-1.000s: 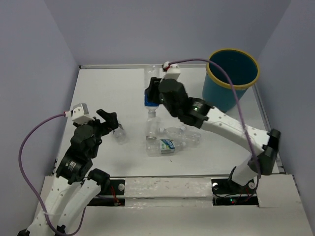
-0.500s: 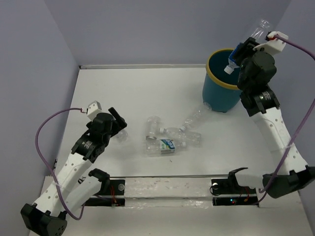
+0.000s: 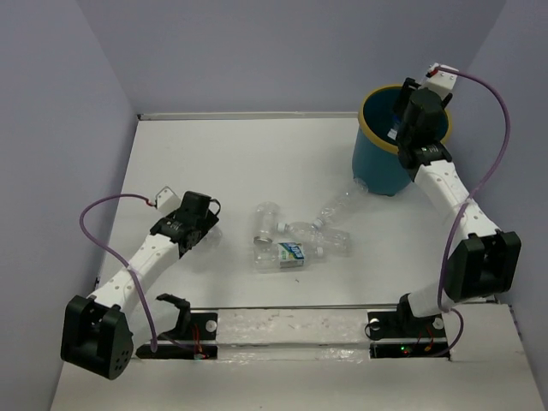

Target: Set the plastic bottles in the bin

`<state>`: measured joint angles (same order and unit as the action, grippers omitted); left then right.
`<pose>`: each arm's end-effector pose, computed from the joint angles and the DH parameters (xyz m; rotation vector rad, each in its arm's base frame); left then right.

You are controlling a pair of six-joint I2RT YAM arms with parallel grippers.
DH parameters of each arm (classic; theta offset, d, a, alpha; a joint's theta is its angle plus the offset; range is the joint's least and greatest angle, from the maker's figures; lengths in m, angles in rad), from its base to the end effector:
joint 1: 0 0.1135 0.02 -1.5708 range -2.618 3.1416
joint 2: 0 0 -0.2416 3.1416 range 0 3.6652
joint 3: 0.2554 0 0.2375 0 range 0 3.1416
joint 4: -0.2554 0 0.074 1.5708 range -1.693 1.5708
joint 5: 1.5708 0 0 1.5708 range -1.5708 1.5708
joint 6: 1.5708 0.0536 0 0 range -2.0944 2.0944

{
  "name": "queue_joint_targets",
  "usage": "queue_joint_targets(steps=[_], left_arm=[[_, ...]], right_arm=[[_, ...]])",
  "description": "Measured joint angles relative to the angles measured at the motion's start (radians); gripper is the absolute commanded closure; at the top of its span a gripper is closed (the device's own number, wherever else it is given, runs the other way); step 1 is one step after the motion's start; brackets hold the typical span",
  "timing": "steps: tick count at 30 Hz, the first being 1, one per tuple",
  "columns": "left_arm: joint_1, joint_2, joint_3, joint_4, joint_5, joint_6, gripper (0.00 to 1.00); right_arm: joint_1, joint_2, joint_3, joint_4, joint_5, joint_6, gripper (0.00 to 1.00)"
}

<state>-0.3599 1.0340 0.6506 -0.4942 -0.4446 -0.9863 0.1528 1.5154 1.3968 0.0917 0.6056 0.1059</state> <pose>0.2049 -0.0525 0.1967 -0.9002 2.1612 -0.1130 0.3604 0.0246 0.3839 0.4295 1.5413 -0.2820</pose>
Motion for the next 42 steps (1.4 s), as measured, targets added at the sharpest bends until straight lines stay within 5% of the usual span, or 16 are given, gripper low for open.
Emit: queue_joint_targets(steps=[8, 13, 18, 24, 31, 37, 42], left_arm=[[0.009, 0.082, -0.021, 0.129, 0.019, 0.010, 0.01], [0.009, 0.164, -0.021, 0.217, 0.040, 0.044, 0.10], [0.009, 0.225, -0.021, 0.281, 0.052, 0.072, 0.35], [0.009, 0.238, -0.028, 0.335, 0.052, 0.109, 0.41], [0.010, 0.224, -0.087, 0.429, 0.054, 0.127, 0.78], [0.014, 0.138, -0.123, 0.444, 0.164, 0.198, 0.79], [0.013, -0.155, -0.221, 0.541, 0.384, 0.286, 0.77]], right_arm=[[0.004, -0.127, -0.068, -0.057, -0.164, 0.137, 0.00], [0.092, -0.232, -0.143, -0.068, -0.272, 0.189, 0.00], [0.279, -0.259, -0.206, -0.066, -0.375, 0.227, 0.00], [0.399, -0.256, -0.322, -0.043, -0.550, 0.332, 0.00], [0.433, -0.230, -0.358, -0.010, -0.645, 0.410, 0.00], [0.475, -0.152, -0.358, 0.024, -0.753, 0.465, 0.00], [0.489, -0.068, -0.354, 0.047, -0.873, 0.527, 0.00]])
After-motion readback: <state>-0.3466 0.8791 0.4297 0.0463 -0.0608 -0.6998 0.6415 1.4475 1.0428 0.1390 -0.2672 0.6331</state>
